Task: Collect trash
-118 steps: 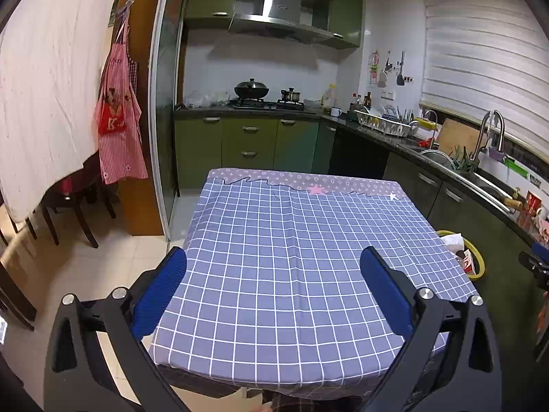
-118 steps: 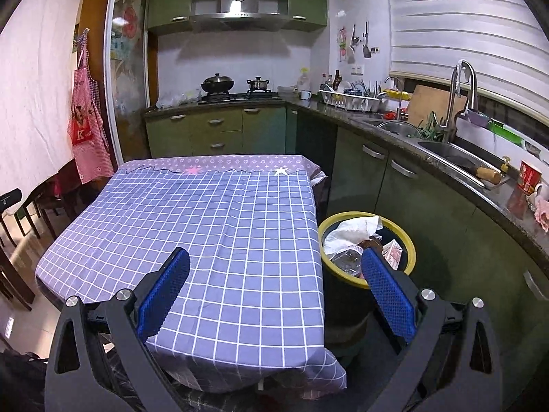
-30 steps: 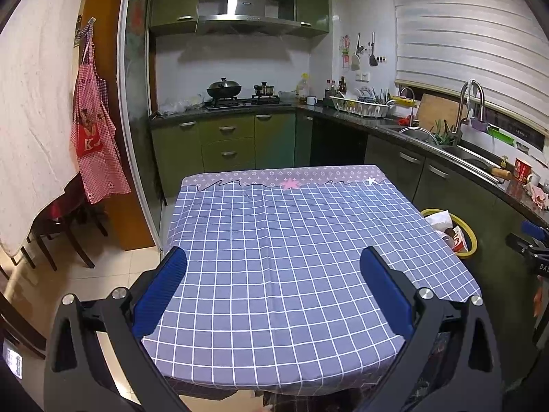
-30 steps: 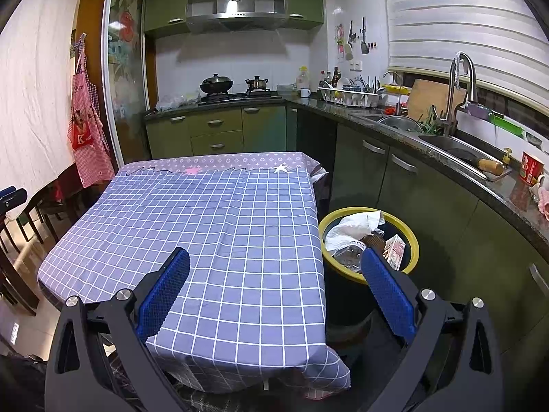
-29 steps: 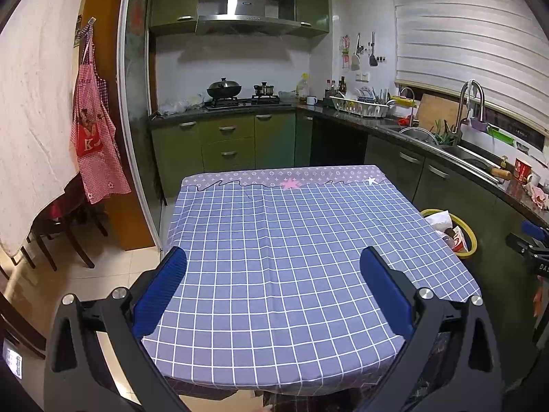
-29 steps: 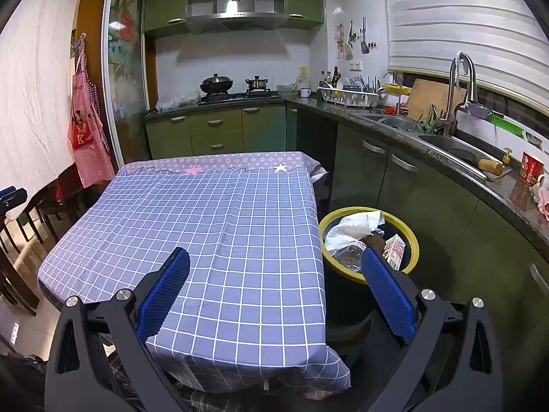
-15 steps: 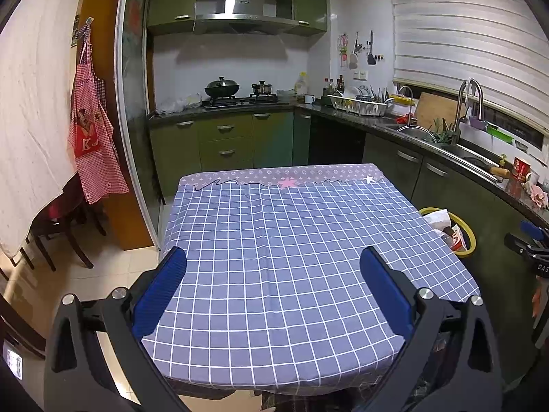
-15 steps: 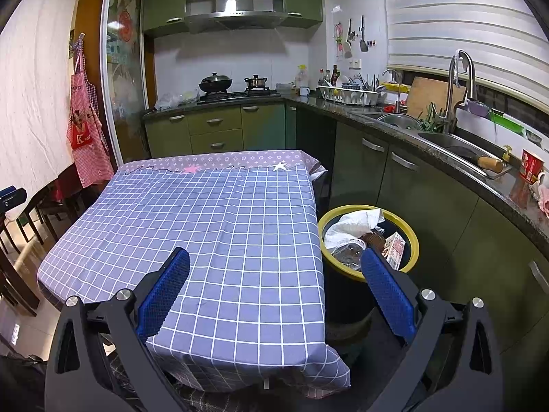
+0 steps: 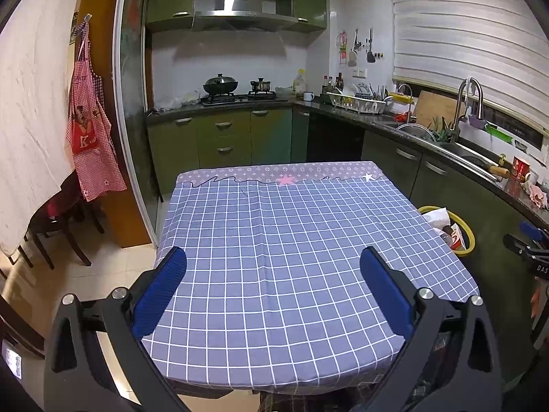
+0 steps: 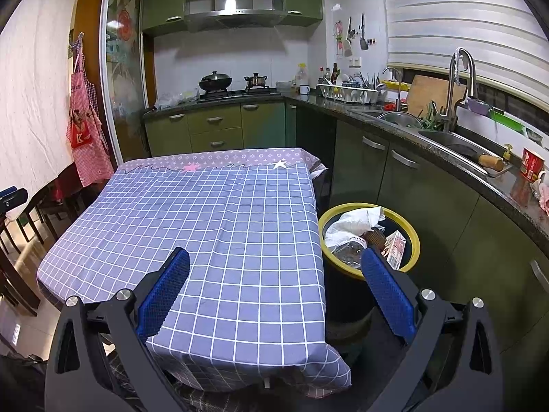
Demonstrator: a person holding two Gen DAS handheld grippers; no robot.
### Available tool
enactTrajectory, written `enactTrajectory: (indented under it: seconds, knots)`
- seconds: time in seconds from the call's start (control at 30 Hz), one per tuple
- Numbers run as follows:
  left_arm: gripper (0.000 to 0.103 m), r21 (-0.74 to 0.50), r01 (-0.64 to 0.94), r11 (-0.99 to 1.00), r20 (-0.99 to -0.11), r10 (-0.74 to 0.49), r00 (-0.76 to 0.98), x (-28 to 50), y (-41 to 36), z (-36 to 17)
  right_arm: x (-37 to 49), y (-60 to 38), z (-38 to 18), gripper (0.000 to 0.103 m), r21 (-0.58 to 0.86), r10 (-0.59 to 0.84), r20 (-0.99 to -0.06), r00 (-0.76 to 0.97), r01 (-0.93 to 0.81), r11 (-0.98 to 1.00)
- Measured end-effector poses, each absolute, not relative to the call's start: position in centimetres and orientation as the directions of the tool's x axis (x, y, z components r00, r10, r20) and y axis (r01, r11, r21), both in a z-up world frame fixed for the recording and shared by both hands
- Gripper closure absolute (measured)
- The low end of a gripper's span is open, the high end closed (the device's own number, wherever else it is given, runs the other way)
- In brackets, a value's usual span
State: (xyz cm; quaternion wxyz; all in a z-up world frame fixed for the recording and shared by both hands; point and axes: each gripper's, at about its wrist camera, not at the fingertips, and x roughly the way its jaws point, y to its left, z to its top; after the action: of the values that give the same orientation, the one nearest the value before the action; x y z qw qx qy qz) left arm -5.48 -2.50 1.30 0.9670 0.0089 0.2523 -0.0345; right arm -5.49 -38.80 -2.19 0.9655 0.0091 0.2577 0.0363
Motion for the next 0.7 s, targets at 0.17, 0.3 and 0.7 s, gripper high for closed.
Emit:
enactTrajectory:
  seconds: [0.17,0.3,0.7]
  knots:
    - [0.007,-0.02,0.082,0.996,-0.487,-0.081,0.869,-5.3,-2.4,1.2,-5.5,-38.8,-2.1,0.005,0.039,0.076,-0.499,0.864,-0.066,0.997]
    - [0.007,-0.026,0.087,0.996,-0.492,-0.088,0.866,-5.1,-2.3,1.2,-5.5,-38.8,-2.2,0.005,0.041,0.077,-0.5,0.863,-0.065,0.997]
    - [0.007,-0.053,0.075,0.996,-0.537,-0.092,0.839,-2.3,-1.7,0.7,-4.2,-38.9,-2.9,0.005,0.039,0.075,-0.533,0.843,-0.064,0.997]
